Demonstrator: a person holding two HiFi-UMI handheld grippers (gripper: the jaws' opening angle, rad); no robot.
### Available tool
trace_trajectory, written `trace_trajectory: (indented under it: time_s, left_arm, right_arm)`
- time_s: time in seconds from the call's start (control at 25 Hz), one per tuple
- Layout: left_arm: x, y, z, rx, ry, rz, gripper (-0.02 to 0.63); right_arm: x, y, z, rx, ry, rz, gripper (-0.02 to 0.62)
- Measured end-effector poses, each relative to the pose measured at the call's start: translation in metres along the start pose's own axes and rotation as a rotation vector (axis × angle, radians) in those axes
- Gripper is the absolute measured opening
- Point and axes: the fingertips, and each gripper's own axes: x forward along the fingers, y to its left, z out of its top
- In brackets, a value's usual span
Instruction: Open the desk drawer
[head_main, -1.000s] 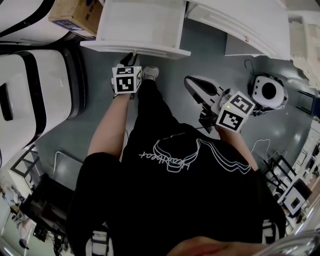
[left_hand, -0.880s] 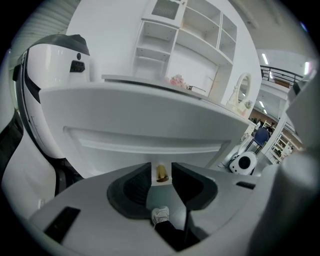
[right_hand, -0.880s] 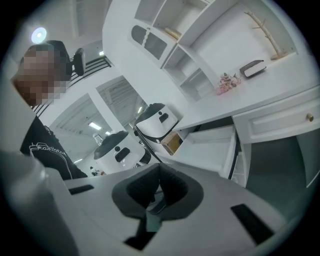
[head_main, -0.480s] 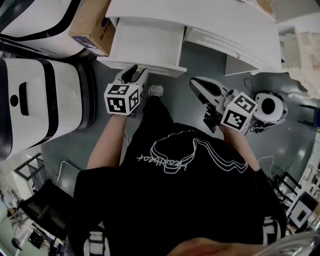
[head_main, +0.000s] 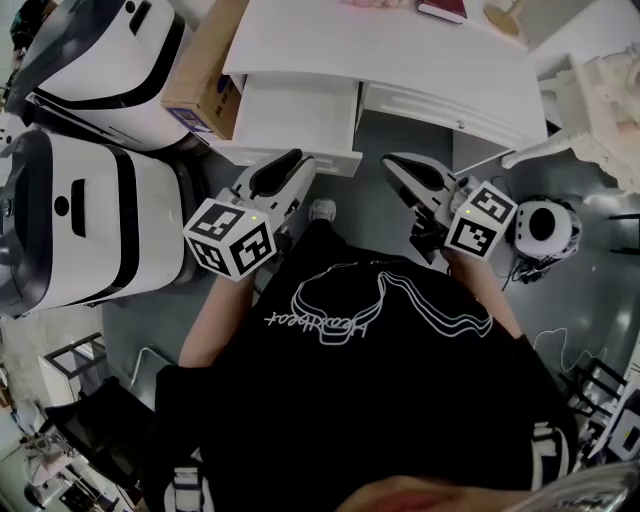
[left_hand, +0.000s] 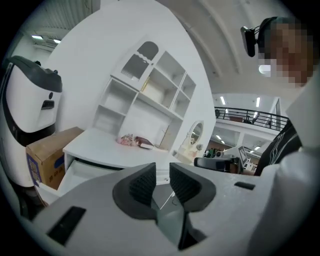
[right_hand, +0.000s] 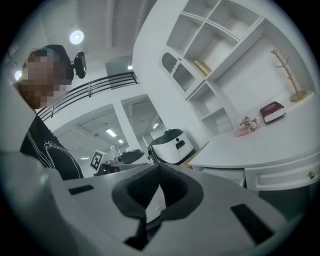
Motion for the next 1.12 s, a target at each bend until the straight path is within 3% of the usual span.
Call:
trace_trajectory:
  time_s: [0.12, 0.2, 0.44, 1.12]
  left_arm:
    - [-0.001, -0.026, 0.013, 0.05, -0.016, -0.046, 0.023]
    - [0.002, -0.035, 0.015, 0.07, -0.009, -0.063, 0.005]
    - [0.007, -0.044, 0.014, 0.081, -0.009, -0.09, 0.005]
    - [0.003, -0.047, 0.006, 0.022, -0.047, -0.1, 0.005]
  right_arm:
    - [-0.005, 0.006, 0.01, -0.004, -0.031, 0.011, 0.005]
    - [-0.007, 0.009, 0.014, -0.01, -0.039, 0.013, 0.005]
    - [-0.016, 0.004, 0.019, -0.074, -0.067, -0.069, 0.005]
    - [-0.012, 0.019, 0.002, -0.078, -0.034, -0.06, 0.005]
